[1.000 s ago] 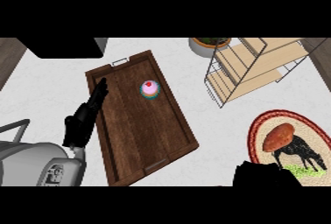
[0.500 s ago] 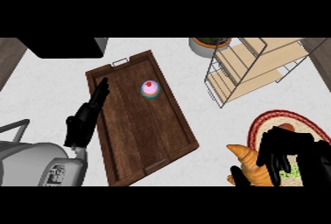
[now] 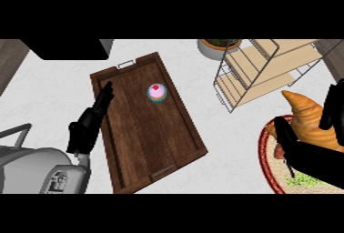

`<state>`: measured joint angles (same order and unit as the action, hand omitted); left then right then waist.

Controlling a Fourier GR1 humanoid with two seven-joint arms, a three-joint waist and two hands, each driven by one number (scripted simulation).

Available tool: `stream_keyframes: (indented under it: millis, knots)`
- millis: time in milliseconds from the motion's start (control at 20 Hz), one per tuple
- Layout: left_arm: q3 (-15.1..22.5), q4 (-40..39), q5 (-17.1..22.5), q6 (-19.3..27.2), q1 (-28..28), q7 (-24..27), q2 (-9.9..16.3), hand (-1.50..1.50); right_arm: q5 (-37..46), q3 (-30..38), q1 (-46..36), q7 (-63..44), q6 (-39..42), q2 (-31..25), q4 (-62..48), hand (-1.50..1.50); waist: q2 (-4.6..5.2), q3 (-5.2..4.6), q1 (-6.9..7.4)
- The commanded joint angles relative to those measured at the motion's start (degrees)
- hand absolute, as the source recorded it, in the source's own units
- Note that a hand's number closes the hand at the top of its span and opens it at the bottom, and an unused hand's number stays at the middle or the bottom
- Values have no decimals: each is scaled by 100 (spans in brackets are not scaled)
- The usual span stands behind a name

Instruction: Pick the croissant from the placemat and place it in the tiered shelf

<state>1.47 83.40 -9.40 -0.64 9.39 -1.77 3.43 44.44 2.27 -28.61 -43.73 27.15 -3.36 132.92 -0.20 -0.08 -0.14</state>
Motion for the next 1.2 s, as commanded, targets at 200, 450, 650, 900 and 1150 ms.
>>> stream_keyframes:
  millis: [200, 450, 650, 900, 1150]
  knots:
    - [-139, -150, 10, -97, 132, 160, 153, 0, -818, 1347, -1348, -109, 92, -835, -571, 150, 15, 6, 7]
    - [88, 83, -89, 22, -234, 181, -72, 0, -735, 1405, -1841, 268, -242, -1317, -1508, 150, 16, 6, 44]
    - [144, 58, -171, 76, -201, 175, -118, 0, -318, 1065, -1910, 661, -550, -1558, -1767, 150, 21, 5, 54]
    - [-201, -311, 80, -133, 225, 148, 78, 0, 19, 890, -1699, 1366, -1247, -1585, -2563, 150, 29, 5, 40]
    - [-100, -155, -18, 1, 444, -170, -49, 0, 551, 607, -1914, 2391, -2074, -1738, -3627, 150, 41, 6, 72]
